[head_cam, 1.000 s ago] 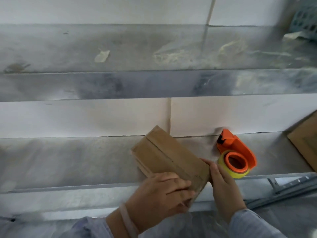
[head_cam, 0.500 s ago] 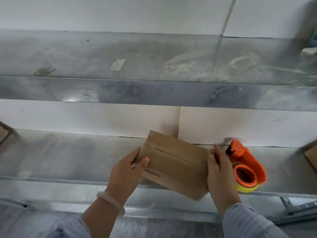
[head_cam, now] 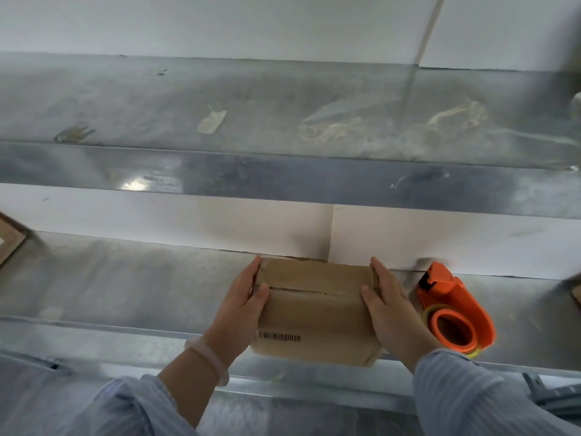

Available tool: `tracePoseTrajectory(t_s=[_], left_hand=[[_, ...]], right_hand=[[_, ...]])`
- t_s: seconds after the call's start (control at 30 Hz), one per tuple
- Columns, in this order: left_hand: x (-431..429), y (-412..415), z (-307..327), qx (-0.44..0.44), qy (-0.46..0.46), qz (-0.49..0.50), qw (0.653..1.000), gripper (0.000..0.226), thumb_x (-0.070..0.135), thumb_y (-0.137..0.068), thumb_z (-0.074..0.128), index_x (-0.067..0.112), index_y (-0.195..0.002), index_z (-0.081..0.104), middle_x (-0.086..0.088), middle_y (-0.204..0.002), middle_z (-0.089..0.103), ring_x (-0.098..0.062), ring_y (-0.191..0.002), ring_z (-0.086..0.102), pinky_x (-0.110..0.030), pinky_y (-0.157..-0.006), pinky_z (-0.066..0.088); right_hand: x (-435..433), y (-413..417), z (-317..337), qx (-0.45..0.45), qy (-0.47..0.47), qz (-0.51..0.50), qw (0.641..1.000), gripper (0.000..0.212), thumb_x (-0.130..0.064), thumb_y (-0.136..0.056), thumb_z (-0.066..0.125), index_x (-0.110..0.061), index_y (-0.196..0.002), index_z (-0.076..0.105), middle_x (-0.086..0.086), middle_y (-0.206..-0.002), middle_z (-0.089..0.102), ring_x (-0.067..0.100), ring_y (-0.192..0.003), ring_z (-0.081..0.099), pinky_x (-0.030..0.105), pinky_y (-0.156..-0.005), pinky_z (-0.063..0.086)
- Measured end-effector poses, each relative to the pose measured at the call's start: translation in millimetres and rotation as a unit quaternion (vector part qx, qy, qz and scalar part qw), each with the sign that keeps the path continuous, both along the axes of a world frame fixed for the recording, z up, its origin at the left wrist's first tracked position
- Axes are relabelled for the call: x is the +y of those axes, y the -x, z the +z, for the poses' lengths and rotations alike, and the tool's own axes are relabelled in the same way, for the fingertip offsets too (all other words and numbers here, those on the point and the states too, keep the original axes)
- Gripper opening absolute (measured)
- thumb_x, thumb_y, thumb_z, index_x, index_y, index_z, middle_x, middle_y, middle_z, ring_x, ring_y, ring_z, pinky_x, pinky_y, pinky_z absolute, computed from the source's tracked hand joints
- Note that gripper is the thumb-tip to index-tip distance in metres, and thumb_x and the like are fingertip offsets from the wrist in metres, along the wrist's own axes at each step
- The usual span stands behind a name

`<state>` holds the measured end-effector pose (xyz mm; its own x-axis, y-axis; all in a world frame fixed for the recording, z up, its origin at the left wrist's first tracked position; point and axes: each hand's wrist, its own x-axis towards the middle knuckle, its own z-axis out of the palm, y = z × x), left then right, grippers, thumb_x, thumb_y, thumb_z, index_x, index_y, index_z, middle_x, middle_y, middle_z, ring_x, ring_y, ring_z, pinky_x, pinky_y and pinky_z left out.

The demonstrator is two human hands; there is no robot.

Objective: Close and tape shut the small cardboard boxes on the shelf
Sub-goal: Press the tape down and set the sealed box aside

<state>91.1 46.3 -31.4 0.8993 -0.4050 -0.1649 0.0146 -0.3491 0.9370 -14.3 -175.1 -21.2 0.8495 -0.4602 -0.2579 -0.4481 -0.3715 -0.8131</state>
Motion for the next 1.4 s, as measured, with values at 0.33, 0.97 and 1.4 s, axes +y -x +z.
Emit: tracePoseTrajectory(t_s=[0.33,0.97,1.4], left_hand=[[-6,0,7,-0.371,-0.278,-0.140,0.875,0.056,0.044,-0.102,0.019,0.025,-0.152,0.034,0.001,-0.164,0.014,-0.017,-0.148,0.018,-0.040,-0.119,0.018],[-25,-7,2,-0.379,-0.391,-0.151,0.825,0.072,0.049,-0.103,0.010,0.002,-0.136,0.054,-0.015,-0.144,0.050,-0.026,-0.133,0.050,-0.041,-0.109,0.033],[-29,-2,0,-0.276,-0.306,-0.069,0.908,0.073,0.056,-0.097,0.019,0.015,-0.157,0.007,0.004,-0.164,-0.004,-0.009,-0.150,-0.008,-0.016,-0.111,-0.012]], right_hand=[[8,-8,12,-0.012,0.382,0.135,0.914,0.047,-0.038,-0.103,0.033,-0.023,-0.147,0.043,-0.007,-0.159,0.028,0.015,-0.149,0.020,0.029,-0.119,0.009],[23,-24,0,0.054,0.466,0.168,0.867,0.075,-0.053,-0.092,0.023,-0.002,-0.140,0.051,0.017,-0.146,0.048,0.027,-0.135,0.047,0.040,-0.114,0.024],[16,-21,-1,0.081,0.431,0.145,0.887,0.096,-0.062,-0.082,-0.008,-0.004,-0.155,0.015,0.016,-0.163,0.011,0.027,-0.151,0.008,0.036,-0.123,0.006]])
